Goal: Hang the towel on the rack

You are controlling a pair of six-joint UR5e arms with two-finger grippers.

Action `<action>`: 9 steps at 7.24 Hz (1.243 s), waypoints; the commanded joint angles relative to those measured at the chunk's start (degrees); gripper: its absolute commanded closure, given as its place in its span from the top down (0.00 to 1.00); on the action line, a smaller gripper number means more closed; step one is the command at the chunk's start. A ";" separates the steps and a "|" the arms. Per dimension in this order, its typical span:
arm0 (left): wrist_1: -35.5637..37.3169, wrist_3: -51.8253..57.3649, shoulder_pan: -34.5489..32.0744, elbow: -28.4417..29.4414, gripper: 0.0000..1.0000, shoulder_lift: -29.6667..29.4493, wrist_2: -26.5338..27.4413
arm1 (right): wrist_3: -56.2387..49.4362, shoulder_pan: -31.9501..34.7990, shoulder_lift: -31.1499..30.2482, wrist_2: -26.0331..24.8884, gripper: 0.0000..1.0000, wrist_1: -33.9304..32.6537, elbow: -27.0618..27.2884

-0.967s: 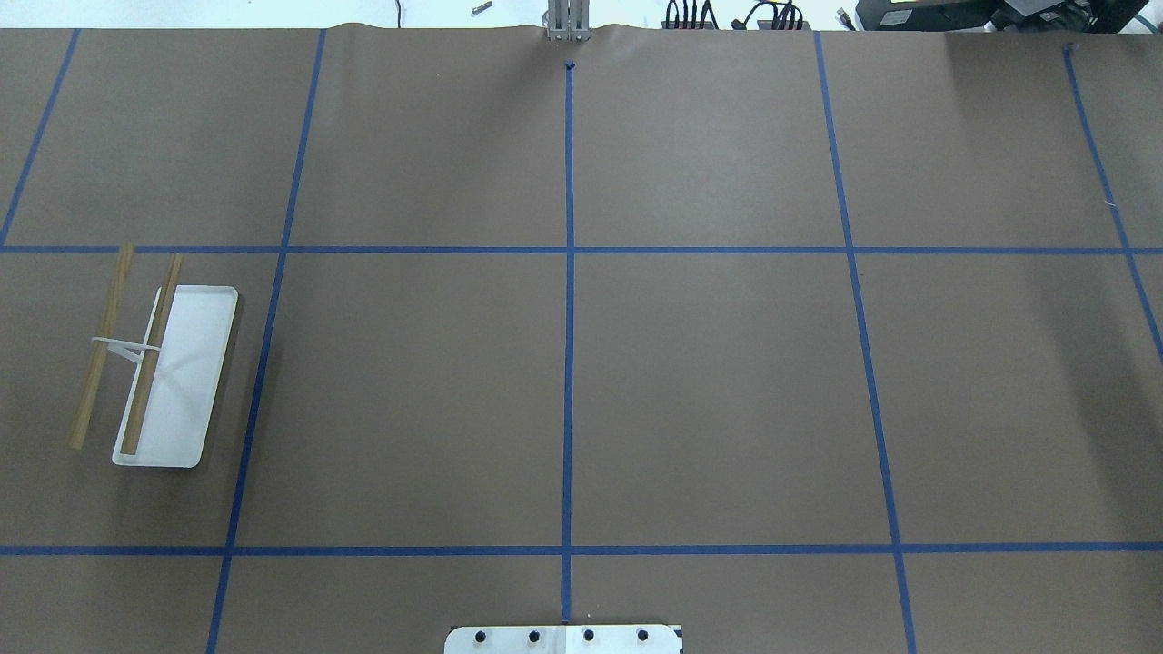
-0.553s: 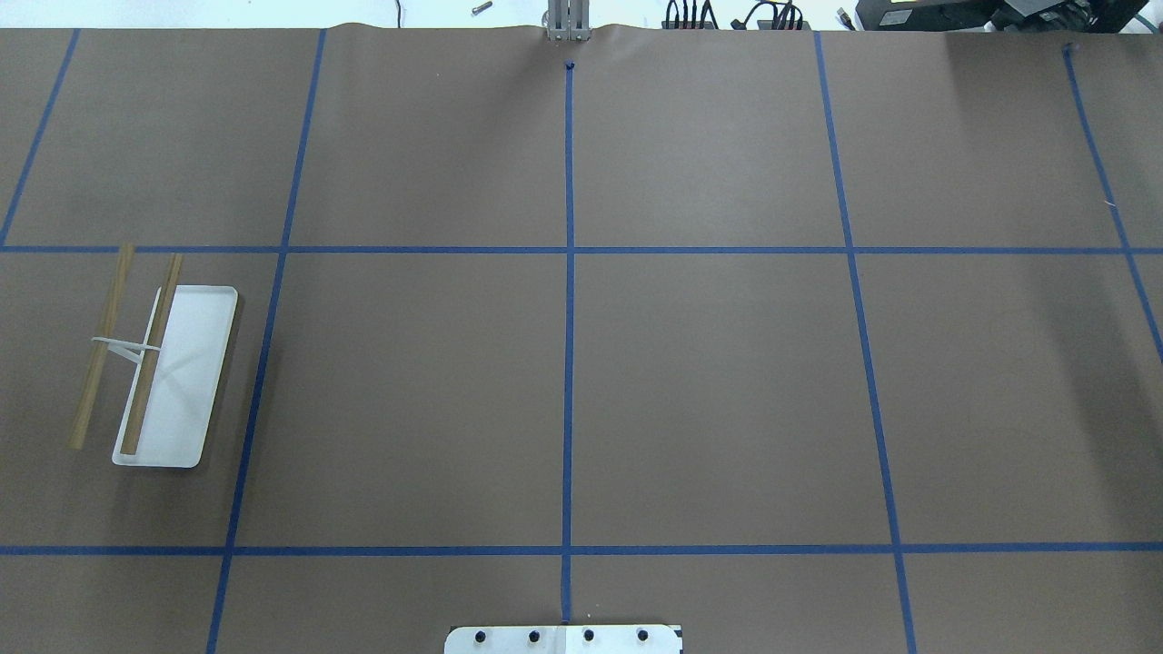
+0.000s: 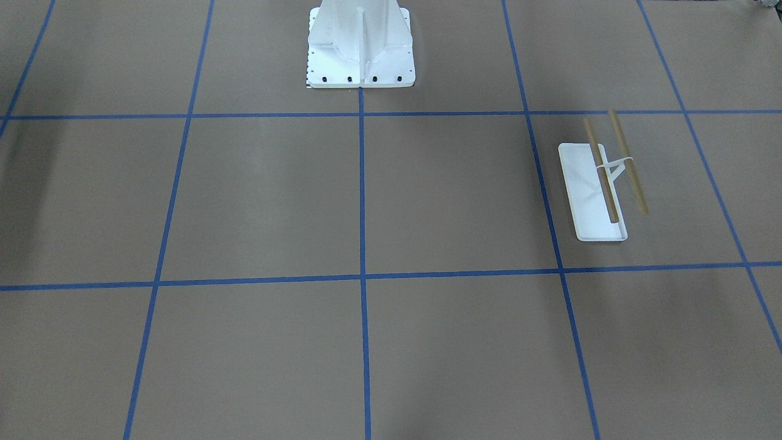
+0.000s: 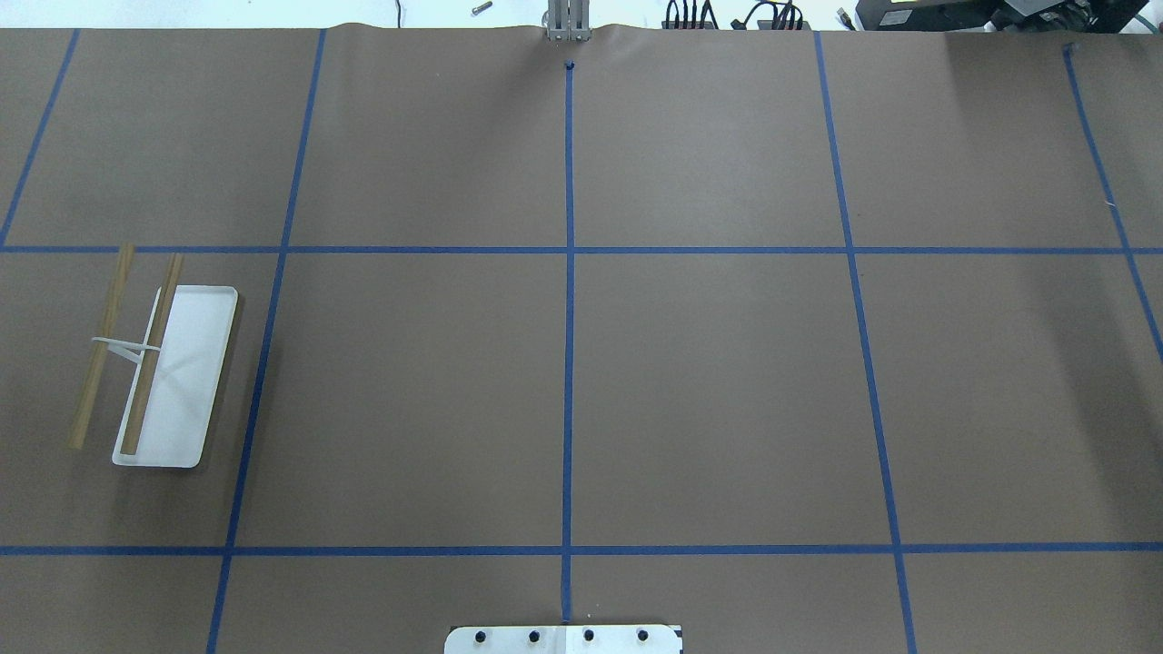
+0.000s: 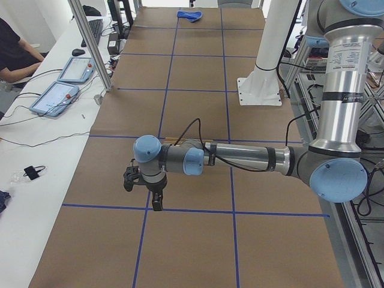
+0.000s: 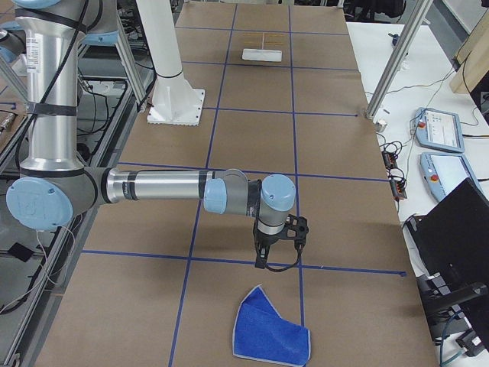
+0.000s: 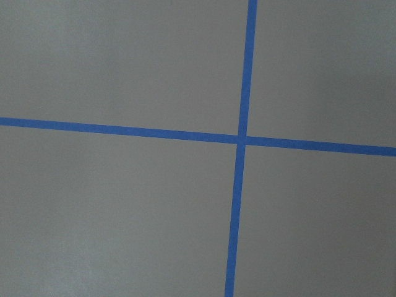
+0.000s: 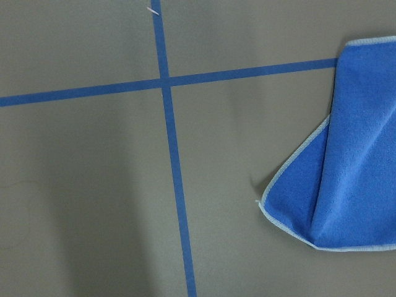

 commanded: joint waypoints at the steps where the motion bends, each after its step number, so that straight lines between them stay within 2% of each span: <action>1: 0.00 -0.09 0.00 -0.68 0.99 0.00 0.00 | 0.06 0.00 0.03 0.22 1.00 0.00 0.10; 6: -0.18 -0.26 0.09 -2.53 0.99 -0.53 0.00 | -0.03 -0.18 2.21 0.30 1.00 0.09 0.98; 9: -0.09 -0.53 0.09 -4.82 0.99 -0.79 -0.53 | 0.06 -0.35 1.44 0.13 1.00 0.09 1.16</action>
